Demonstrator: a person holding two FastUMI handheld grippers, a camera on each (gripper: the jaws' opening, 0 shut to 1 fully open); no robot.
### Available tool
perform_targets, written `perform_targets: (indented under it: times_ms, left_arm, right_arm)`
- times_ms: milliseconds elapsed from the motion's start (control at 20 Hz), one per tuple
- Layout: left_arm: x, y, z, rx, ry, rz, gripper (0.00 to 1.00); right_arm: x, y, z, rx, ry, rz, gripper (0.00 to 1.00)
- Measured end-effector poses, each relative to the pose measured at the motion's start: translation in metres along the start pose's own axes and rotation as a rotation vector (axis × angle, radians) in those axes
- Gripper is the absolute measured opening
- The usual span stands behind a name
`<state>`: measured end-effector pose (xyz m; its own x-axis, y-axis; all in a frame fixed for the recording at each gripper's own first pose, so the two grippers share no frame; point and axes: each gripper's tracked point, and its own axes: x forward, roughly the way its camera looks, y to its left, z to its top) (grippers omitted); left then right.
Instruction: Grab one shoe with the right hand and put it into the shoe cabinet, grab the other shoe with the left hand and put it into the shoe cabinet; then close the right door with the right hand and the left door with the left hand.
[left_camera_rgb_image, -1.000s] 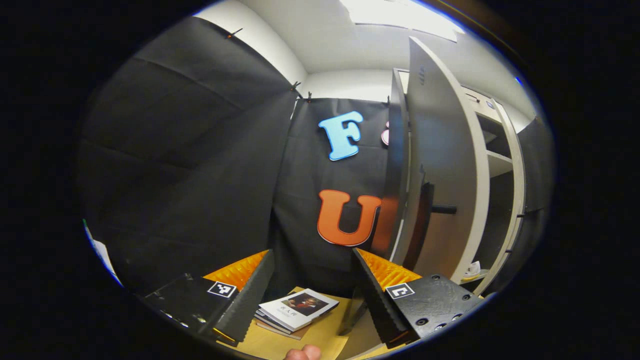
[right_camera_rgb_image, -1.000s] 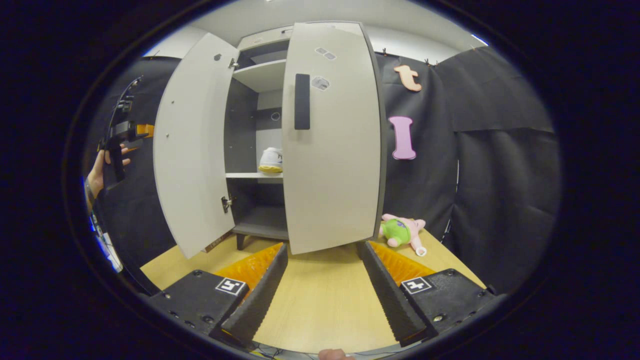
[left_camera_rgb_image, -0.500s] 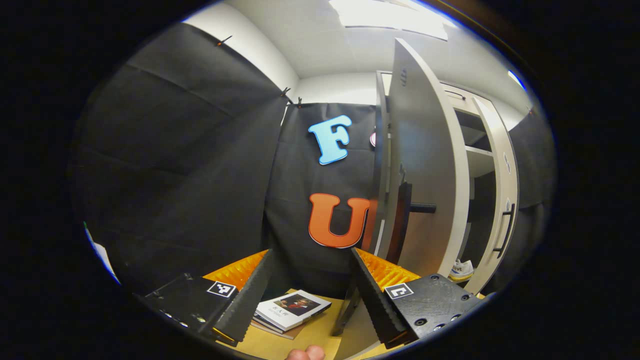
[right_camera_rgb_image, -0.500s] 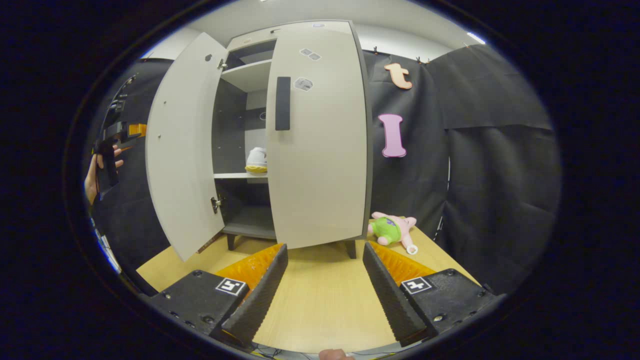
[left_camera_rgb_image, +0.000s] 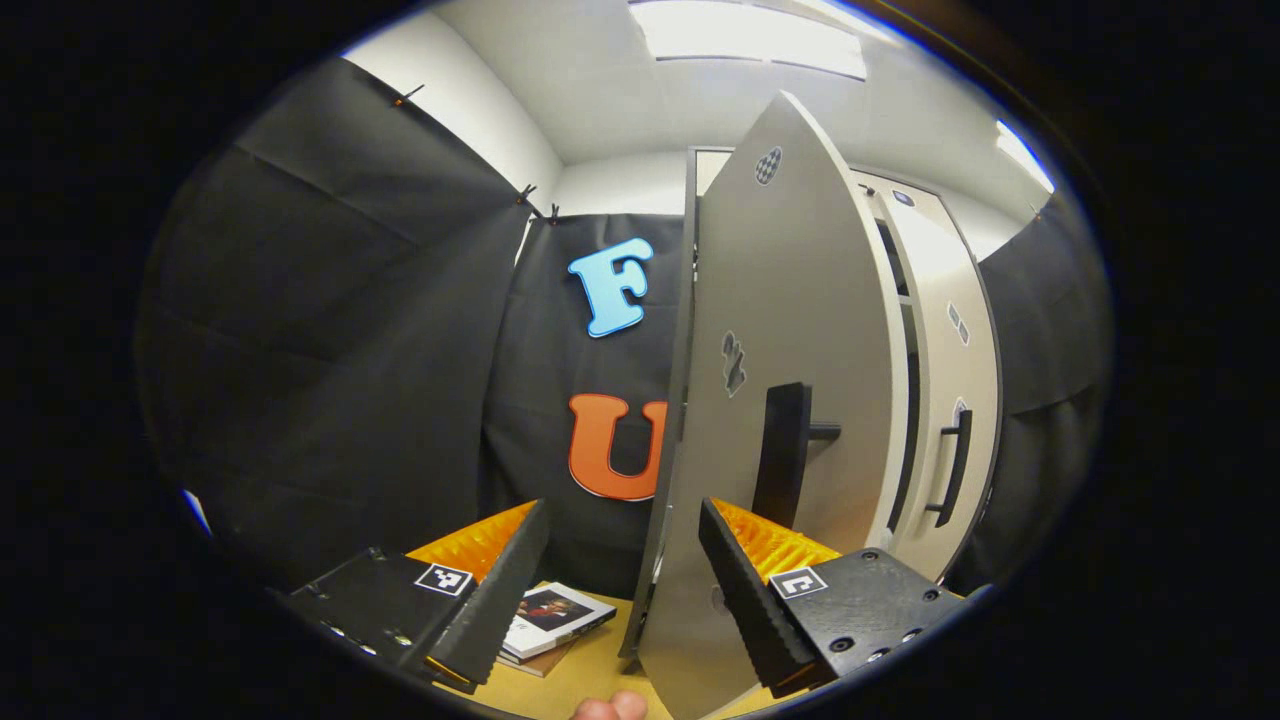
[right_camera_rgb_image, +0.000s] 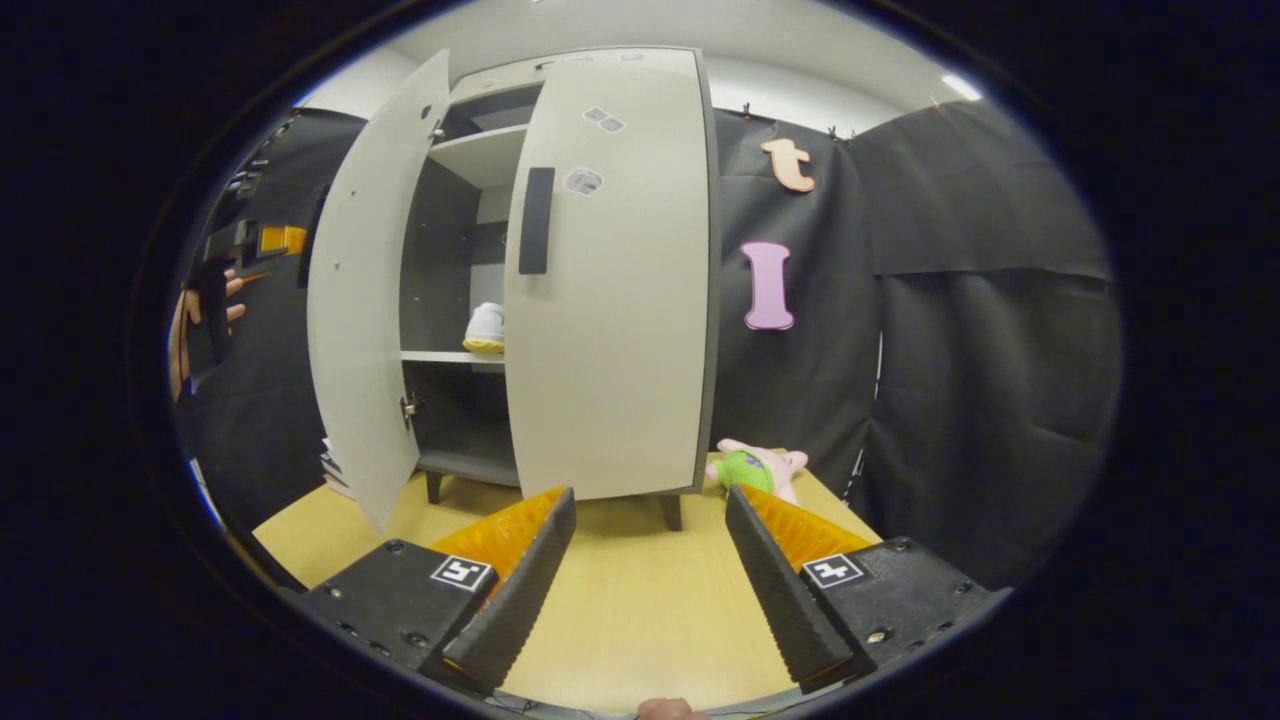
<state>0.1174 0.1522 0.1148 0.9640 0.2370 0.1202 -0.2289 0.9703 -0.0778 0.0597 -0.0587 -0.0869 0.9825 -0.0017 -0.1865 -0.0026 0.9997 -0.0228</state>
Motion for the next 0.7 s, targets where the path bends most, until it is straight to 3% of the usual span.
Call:
perform_targets:
  times_ms: [50,300,400,700]
  left_arm:
    - [0.003,-0.009,-0.001,-0.001,0.004,-0.016,0.92]
    - [0.017,-0.067,-0.009,-0.003,0.000,-0.108,0.92]
    - [0.025,-0.084,-0.016,0.011,0.021,-0.133,0.92]
    - [0.013,-0.066,-0.014,0.035,-0.011,-0.106,0.93]
  right_arm:
    - [0.001,-0.002,-0.002,0.005,0.005,-0.003,0.98]
    - [0.003,-0.010,-0.008,0.018,0.015,-0.018,0.94]
    - [0.000,-0.016,-0.012,0.018,0.017,-0.036,0.98]
    - [-0.010,-0.045,-0.012,0.054,0.006,-0.100,0.98]
